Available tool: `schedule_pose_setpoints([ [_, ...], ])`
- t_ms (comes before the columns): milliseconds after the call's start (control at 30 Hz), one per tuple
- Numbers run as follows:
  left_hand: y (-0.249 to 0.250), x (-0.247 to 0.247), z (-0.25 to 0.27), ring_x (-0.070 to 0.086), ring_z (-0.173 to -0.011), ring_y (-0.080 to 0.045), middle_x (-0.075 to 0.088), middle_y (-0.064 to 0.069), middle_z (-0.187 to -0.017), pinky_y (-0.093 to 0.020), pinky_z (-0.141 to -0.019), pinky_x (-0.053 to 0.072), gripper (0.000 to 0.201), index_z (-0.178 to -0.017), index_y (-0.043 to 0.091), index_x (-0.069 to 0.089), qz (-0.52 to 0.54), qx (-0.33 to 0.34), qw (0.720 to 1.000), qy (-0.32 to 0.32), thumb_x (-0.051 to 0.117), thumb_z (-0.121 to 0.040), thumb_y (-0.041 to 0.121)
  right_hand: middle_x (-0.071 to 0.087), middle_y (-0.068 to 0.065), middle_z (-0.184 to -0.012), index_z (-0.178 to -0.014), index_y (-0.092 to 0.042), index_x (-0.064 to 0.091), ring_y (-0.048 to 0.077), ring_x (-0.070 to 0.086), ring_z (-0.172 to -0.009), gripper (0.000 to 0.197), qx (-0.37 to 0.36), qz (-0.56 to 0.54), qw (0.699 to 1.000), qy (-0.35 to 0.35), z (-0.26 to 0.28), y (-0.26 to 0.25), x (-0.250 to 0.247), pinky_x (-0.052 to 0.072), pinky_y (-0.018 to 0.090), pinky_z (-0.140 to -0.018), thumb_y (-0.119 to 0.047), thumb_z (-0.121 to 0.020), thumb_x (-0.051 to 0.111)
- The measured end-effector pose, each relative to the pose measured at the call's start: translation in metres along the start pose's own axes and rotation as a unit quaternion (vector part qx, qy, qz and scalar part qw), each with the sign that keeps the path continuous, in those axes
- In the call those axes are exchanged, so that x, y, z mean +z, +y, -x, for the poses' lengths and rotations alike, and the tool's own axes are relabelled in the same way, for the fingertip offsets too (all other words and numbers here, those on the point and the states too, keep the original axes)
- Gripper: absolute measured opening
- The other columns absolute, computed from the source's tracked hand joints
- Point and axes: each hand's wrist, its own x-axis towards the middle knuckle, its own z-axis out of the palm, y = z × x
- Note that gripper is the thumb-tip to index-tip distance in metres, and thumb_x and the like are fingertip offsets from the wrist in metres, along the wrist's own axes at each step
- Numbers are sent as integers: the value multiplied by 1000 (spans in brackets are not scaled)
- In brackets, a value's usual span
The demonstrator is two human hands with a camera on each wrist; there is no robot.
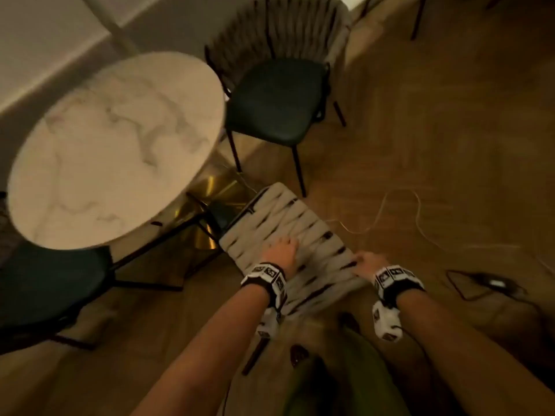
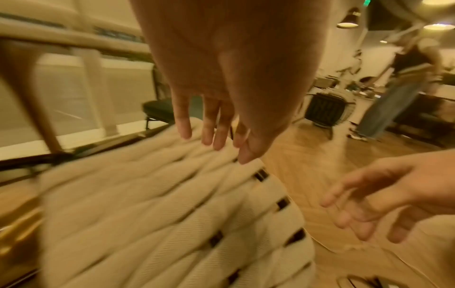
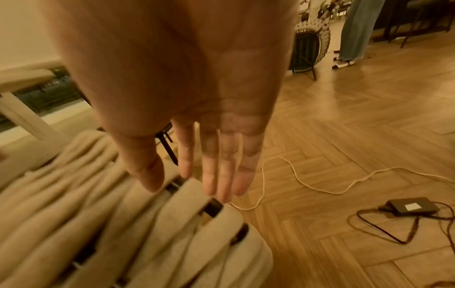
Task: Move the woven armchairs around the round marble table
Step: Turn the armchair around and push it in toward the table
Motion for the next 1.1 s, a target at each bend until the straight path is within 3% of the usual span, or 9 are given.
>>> schedule_pose_setpoints([
  [133, 44, 20, -51, 28, -141, -28, 32, -8, -152, -52, -112, 27, 55, -141, 16, 34, -73, 60, 994, 60, 52, -90, 23, 55, 16, -130, -137, -15, 39, 33, 55, -116, 53, 8, 2, 1000, -6, -35, 27, 10, 48, 37, -94, -21, -89, 59],
  [300, 80, 54, -111, 10, -150, -27, 23, -9, -159, -58, -119, 5, 58, -144, 15, 31, -187, 139, 972, 34, 51, -92, 29, 52, 19, -131, -140, -22, 30, 37, 54, -116, 57, 3, 23, 1000, -20, -83, 57, 30, 46, 40, -95, -27, -88, 54],
  [367, 89, 63, -129, 11, -149, -29, 29, -10, -156, -65, -116, -2, 63, -144, 15, 32, -252, 165, 953, 2, 54, -90, 38, 54, 19, -129, -142, -26, 26, 37, 56, -114, 61, -7, 41, 999, -30, -103, 65, 40, 47, 38, -90, -26, -87, 53],
  [533, 104, 77, -159, 31, -142, -31, 54, -3, -140, -79, -99, -20, 67, -144, 21, 34, -367, 173, 912, -69, 51, -88, 52, 47, 19, -137, -149, -28, 15, 37, 50, -122, 69, -9, 63, 997, -39, -129, 78, 51, 44, 44, -100, -29, -91, 53],
  [633, 104, 80, -171, 50, -126, -31, 68, -1, -119, -75, -109, -4, 55, -134, 22, 49, -366, 174, 909, -94, 51, -88, 52, 40, 18, -145, -149, -27, 15, 36, 46, -127, 66, -22, 53, 997, -44, -137, 81, 54, 41, 43, -104, -26, -93, 51],
  [700, 105, 80, -173, 51, -125, -32, 67, -5, -121, -64, -114, 14, 53, -130, 19, 52, -342, 159, 921, -102, 53, -88, 51, 36, 15, -149, -149, -28, 15, 35, 44, -130, 66, -32, 47, 997, -49, -140, 83, 55, 39, 42, -106, -25, -93, 51],
  [767, 105, 77, -171, 51, -125, -32, 66, -6, -123, -58, -112, 22, 49, -127, 18, 53, -338, 145, 925, -97, 53, -89, 49, 35, 13, -151, -148, -31, 16, 35, 44, -130, 64, -42, 43, 997, -52, -140, 82, 55, 39, 43, -106, -27, -93, 50],
  [900, 92, 65, -162, 49, -126, -32, 65, -5, -125, -56, -112, 19, 43, -127, 19, 54, -332, 124, 931, -92, 48, -93, 45, 38, 11, -149, -148, -34, 17, 33, 45, -129, 65, -66, 44, 994, -72, -133, 66, 48, 40, 43, -105, -30, -92, 50],
  [1100, 71, 50, -122, 47, -127, -33, 64, -7, -126, -59, -112, 16, 41, -127, 20, 54, -318, 125, 935, -96, 51, -91, 42, 43, 4, -147, -147, -34, 19, 30, 49, -125, 62, -122, 178, 974, -73, -98, 42, 39, 45, 41, -97, -36, -93, 50],
])
